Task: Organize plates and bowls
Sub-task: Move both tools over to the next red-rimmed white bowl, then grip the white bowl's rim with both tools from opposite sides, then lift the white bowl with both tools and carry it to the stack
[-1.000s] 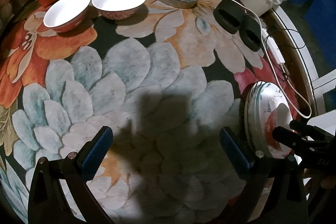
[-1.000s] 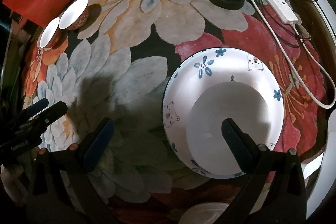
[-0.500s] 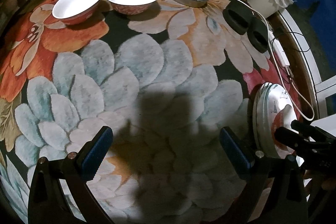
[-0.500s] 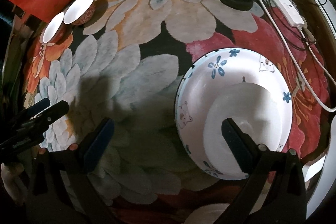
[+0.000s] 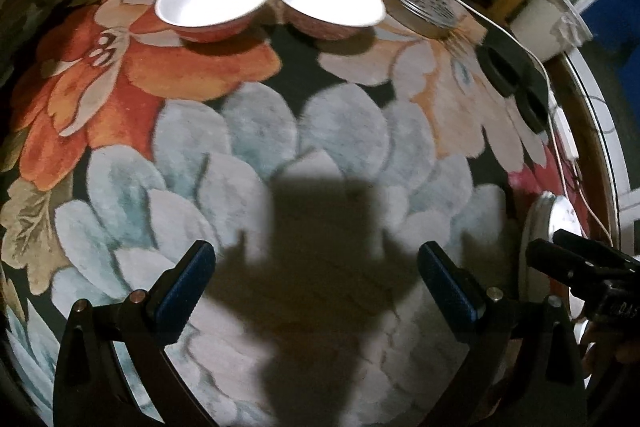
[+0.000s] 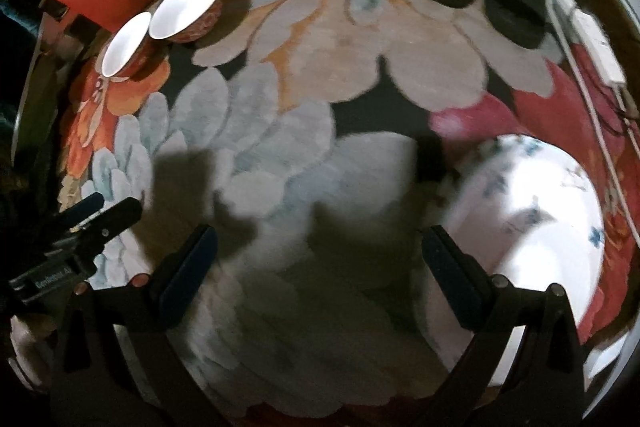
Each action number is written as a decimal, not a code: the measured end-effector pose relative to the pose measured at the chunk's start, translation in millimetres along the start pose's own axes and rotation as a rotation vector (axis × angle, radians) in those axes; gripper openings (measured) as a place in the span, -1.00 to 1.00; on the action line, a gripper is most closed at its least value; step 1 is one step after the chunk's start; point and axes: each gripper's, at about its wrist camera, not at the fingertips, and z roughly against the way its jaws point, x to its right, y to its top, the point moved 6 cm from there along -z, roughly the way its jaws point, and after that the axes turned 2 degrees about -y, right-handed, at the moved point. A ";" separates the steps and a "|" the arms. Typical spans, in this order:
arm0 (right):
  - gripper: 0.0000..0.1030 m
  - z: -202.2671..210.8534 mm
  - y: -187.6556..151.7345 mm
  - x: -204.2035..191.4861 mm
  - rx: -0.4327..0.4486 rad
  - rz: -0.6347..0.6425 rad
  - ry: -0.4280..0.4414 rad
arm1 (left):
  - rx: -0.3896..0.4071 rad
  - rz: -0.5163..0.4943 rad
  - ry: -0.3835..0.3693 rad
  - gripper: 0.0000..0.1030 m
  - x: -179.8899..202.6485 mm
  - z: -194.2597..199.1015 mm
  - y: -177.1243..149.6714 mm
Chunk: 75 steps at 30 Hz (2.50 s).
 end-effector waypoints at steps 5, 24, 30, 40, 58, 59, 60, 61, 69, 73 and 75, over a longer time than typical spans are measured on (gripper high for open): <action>1.00 -15.9 23.0 -27.5 -0.025 0.032 0.044 | 0.030 0.038 0.022 0.97 -22.4 1.4 17.5; 0.97 -81.5 133.3 -98.3 -0.008 -0.085 0.175 | 0.116 0.203 0.047 0.97 -94.8 6.5 95.1; 0.91 -102.0 172.5 -88.5 -0.001 -0.248 0.178 | 0.103 0.228 0.040 0.97 -95.9 5.5 93.1; -0.73 -127.0 181.4 -107.0 -0.077 -0.179 0.195 | 0.074 0.207 0.041 0.97 -99.5 2.0 78.0; -0.70 -104.3 42.6 -172.7 -0.230 0.364 0.337 | -0.046 0.236 -0.047 0.30 -96.4 -31.5 44.4; -0.70 -104.9 41.3 -175.8 -0.222 0.372 0.323 | -0.029 0.223 -0.035 0.04 -95.8 -29.8 46.2; -0.70 -105.2 40.3 -176.3 -0.217 0.375 0.312 | -0.026 0.214 -0.048 -0.21 -94.3 -29.5 47.8; -0.70 -105.5 39.2 -177.6 -0.210 0.378 0.300 | -0.039 0.202 -0.060 -0.55 -91.4 -31.5 49.4; -0.70 -103.7 41.2 -171.7 -0.192 0.275 0.302 | -0.056 0.172 -0.109 -0.61 -81.6 -12.0 35.5; -0.70 -89.0 23.5 -170.8 -0.281 0.232 0.352 | -0.120 0.157 -0.124 -0.61 -76.1 5.5 0.3; -0.70 -85.2 11.8 -175.2 -0.315 0.279 0.330 | -0.147 0.143 -0.118 -0.61 -74.5 6.1 -19.9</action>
